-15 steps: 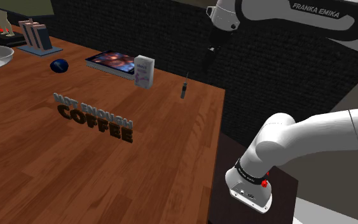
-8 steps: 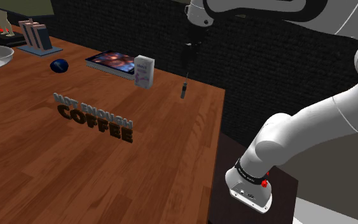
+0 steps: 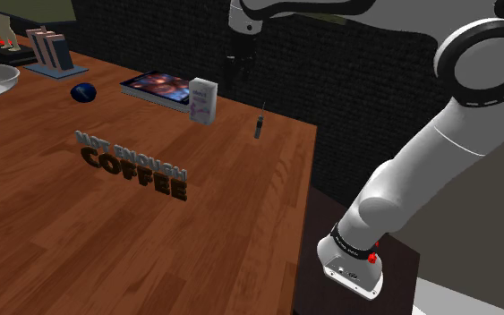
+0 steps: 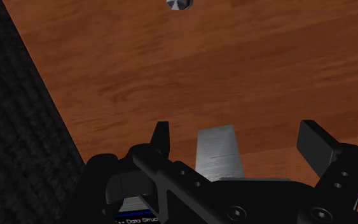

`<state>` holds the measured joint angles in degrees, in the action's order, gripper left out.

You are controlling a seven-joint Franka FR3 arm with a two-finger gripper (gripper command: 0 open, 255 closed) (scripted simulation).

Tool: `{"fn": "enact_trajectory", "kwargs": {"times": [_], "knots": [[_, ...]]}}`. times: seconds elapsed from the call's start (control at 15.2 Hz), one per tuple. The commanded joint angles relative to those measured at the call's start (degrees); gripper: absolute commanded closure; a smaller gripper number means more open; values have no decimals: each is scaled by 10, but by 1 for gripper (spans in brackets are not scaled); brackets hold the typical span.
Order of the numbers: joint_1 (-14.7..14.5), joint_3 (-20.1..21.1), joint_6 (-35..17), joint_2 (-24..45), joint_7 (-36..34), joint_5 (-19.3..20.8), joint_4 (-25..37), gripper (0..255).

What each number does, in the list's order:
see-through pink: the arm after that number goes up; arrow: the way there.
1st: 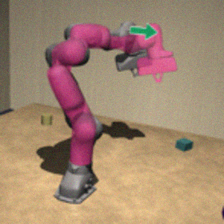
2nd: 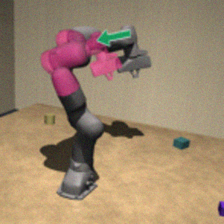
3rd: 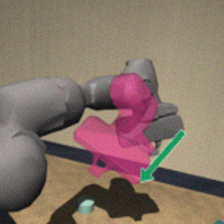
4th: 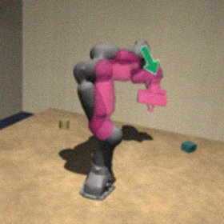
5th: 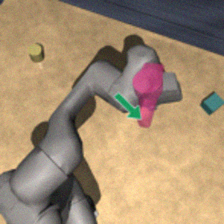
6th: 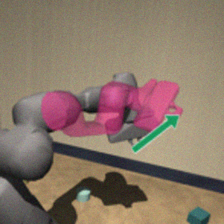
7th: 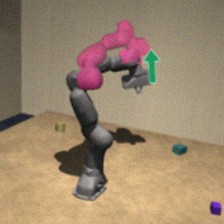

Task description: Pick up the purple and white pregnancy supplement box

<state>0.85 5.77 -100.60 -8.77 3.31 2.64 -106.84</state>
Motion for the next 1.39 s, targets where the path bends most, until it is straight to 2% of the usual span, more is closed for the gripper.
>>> {"fn": "enact_trajectory", "kwargs": {"times": [0.0, 0.33, 0.86, 0.99, 1.06, 1.32], "knots": [[0, 2, 2, 57, -9, -2, 51, 0], [-2, 3, 29, 189, -25, -6, 196, 0], [-1, 2, -29, 190, -26, -7, 139, 0], [-1, 2, -29, 190, -26, -7, 139, 0], [-1, 2, -29, 190, -26, -7, 139, 255], [-1, 2, -29, 190, -26, -7, 139, 255]]}}
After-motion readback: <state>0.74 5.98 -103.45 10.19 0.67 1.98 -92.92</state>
